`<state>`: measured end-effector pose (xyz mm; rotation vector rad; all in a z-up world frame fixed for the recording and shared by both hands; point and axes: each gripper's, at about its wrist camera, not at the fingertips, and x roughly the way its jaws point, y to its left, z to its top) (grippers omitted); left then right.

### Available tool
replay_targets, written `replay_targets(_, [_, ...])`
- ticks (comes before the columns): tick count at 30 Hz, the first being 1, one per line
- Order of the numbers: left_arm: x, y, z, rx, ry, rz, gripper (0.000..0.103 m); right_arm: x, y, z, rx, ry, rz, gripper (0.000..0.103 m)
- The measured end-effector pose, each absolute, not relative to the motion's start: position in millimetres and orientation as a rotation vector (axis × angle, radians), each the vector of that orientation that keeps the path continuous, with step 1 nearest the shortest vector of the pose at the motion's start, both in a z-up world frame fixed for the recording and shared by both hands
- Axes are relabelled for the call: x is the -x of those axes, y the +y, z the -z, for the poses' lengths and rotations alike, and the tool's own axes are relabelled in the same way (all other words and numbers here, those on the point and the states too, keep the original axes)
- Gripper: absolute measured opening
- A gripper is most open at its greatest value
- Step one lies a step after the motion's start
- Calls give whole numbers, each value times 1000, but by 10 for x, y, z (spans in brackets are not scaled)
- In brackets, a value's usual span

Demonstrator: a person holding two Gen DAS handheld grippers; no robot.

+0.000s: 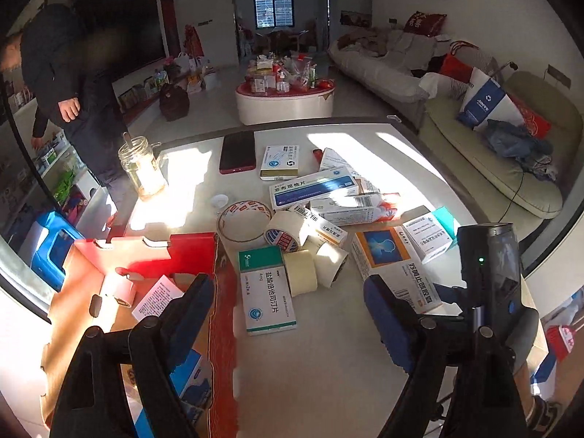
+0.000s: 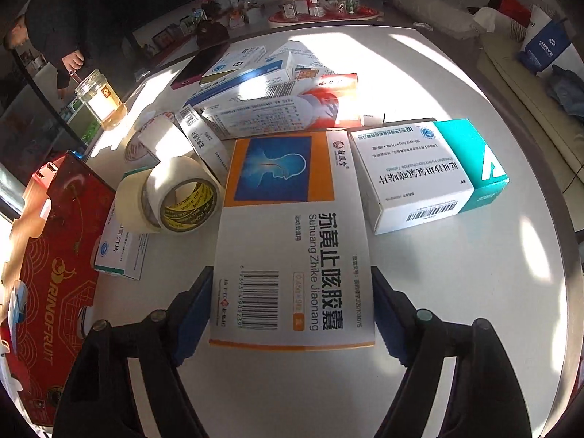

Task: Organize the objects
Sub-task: 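Grasp the orange-and-white Suhuang capsule box with the right gripper while the left moves to the tape rolls, then grasp the white tape roll with the left gripper while the right holds the capsule box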

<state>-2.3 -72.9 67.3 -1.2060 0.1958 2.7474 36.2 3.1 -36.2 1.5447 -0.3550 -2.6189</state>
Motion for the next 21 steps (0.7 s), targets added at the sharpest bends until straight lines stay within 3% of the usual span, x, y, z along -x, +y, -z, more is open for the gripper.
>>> replay_targets(3, [260, -287, -436, 1205, 478, -2681, 88, -653, 372, 323, -1474, -626, 2519, 79])
replay_targets(8, [603, 272, 79, 1216, 896, -2515, 88, -1088, 704, 184, -1387, -751, 2503, 79])
replay_targets(12, [825, 394, 371, 1312, 992, -2422, 86, -1245, 836, 99, -1338, -824, 2488, 78])
replay_targets(15, [923, 353, 480, 1419, 911, -2375, 83, -1308, 950, 98, -1290, -918, 2444, 78])
replay_targets(19, [847, 416, 442, 1349, 980, -2402, 47, -1391, 1030, 78, -1253, -981, 2433, 78])
replay_targets(20, [835, 402, 391, 1344, 923, -2399, 37, -1408, 1041, 69, -1247, -985, 2437, 78])
replay_targets(21, [826, 376, 340, 1344, 855, -2396, 33, -1425, 1055, 63, -1242, -995, 2441, 78])
